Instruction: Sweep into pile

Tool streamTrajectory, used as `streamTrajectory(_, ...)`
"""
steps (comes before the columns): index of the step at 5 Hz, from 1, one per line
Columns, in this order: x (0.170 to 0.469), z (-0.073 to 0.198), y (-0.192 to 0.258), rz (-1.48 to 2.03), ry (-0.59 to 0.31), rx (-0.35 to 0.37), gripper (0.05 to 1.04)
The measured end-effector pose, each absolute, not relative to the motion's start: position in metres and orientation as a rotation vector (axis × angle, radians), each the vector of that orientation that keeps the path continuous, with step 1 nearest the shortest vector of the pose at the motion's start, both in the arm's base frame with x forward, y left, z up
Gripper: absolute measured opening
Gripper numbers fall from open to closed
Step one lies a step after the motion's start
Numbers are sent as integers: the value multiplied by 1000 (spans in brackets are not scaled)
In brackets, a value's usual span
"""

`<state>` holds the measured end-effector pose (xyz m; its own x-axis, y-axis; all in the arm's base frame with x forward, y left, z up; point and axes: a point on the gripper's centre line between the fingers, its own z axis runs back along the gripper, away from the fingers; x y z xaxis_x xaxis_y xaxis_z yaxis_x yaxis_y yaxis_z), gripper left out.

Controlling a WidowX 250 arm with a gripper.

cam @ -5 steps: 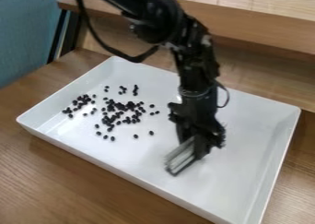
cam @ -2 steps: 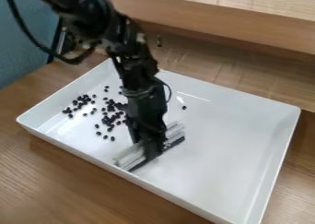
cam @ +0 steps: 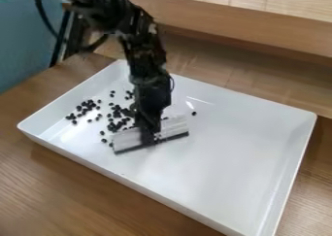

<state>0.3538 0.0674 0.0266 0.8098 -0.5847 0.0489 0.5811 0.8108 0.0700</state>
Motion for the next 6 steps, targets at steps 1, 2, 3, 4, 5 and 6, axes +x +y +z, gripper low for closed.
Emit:
streamTrajectory(1, 371, 27, 86, -640, -61, 105, 397)
streamTrajectory(2, 378, 26, 110, -596, -76, 120, 397)
streamTrajectory(3, 375, 26, 126, -543, -83, 122, 397)
streamTrajectory(4, 369, 26, 143, -432, -113, 107, 397)
streamTrajectory(5, 358, 25, 163, -302, -142, 76, 397)
streamTrajectory(6, 354, 25, 172, -188, -176, 54, 397)
